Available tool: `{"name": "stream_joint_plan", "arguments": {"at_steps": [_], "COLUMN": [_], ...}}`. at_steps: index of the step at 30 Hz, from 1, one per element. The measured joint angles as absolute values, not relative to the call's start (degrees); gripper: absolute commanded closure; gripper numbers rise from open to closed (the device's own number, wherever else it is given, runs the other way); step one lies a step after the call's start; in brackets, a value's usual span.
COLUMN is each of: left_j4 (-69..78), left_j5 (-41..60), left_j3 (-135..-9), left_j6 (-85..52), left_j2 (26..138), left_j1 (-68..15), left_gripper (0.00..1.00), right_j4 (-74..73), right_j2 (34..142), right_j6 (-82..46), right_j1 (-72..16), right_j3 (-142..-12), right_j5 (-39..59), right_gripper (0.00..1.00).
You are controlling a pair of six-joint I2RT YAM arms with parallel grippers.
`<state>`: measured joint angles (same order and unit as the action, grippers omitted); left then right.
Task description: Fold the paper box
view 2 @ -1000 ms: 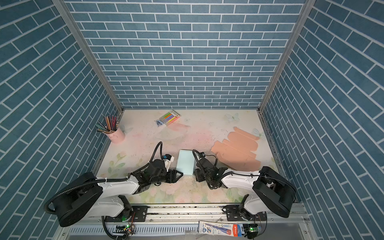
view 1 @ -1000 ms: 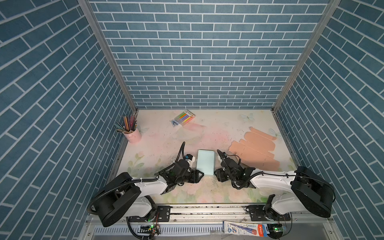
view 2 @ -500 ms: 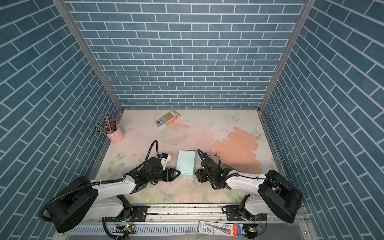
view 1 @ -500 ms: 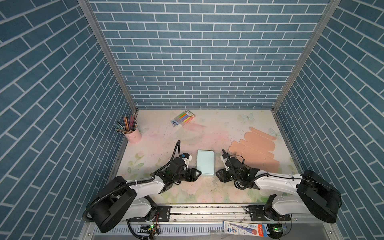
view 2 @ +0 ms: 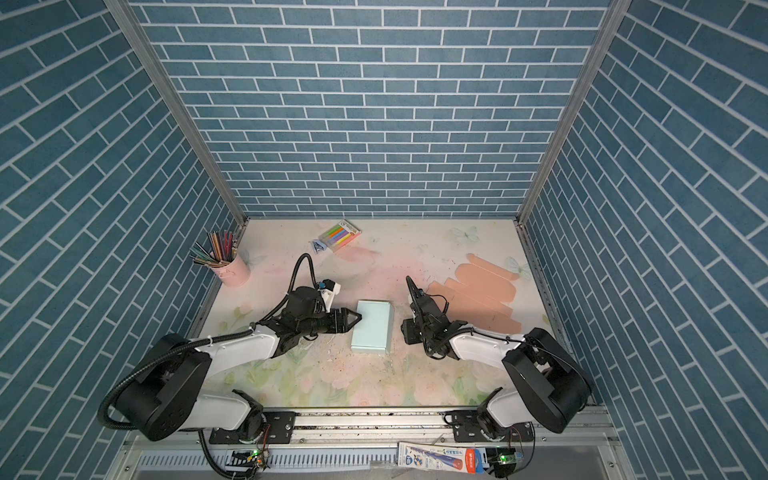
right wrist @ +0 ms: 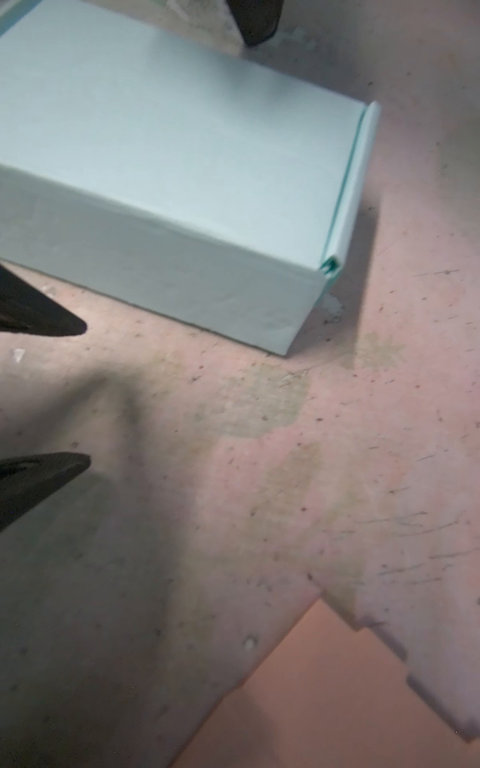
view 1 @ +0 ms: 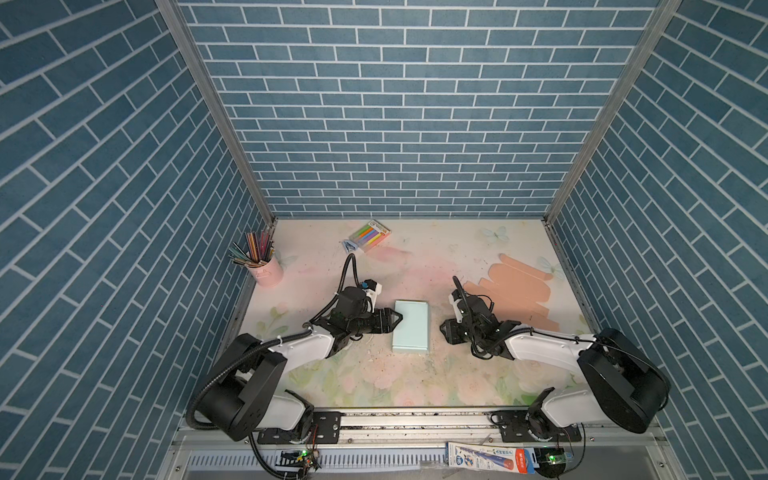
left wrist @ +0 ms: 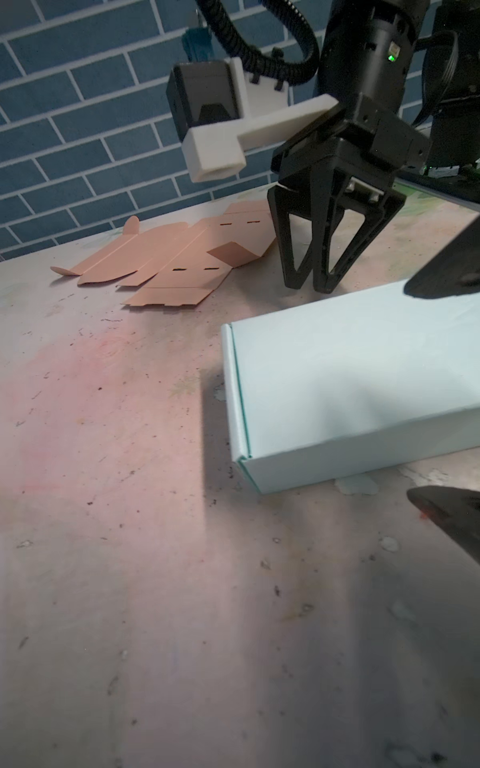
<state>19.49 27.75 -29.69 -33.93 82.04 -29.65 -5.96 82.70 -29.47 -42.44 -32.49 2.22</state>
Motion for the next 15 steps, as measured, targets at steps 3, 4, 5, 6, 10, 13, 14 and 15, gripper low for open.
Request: {"name": "stream_joint_plan", "arguments": {"at_steps": [3,4,5,6,10,13,14,15], "left_j4": [20.4,20.6,20.84,21.15,22.17,22.68,22.94,23.18], "left_j5": [28.73,29.23,29.76,30.2,31.83,32.88,33.23,33.45], "left_j3": [-31.77,-32.49,-32.99,-33.34,-34.44,-35.27,-35.48,-35.62], "left_j6": [-33.74,-33.65,-33.58,-33.5,-33.54,-33.54,-33.58,-33.63], "left_j2": [85.41,86.63,87.68,88.53,91.46,93.14,93.6,93.93], "left_j1": [-28.97,-28.77,-28.6,-28.42,-27.9,-27.86,-27.86,-27.86], "left_gripper": [0.33,0.35,0.36,0.37,0.37,0.38,0.38,0.38], "right_j4": [-7.01,-7.25,-7.33,-7.38,-7.75,-7.77,-7.75,-7.79], "right_j2": [84.68,85.27,85.8,86.3,88.07,89.52,89.97,90.41], "right_j6": [-28.42,-27.99,-27.77,-27.49,-26.48,-26.13,-25.98,-25.76], "right_j1": [-42.22,-42.13,-42.06,-41.95,-41.3,-41.15,-41.01,-40.88], "right_j3": [-34.98,-35.66,-36.21,-36.64,-37.15,-37.32,-37.56,-37.82], "right_j5": [2.66,2.74,2.79,2.79,2.96,3.25,3.33,3.42], "right_gripper": [0.77,0.79,0.81,0.81,0.83,0.85,0.87,0.88]}}
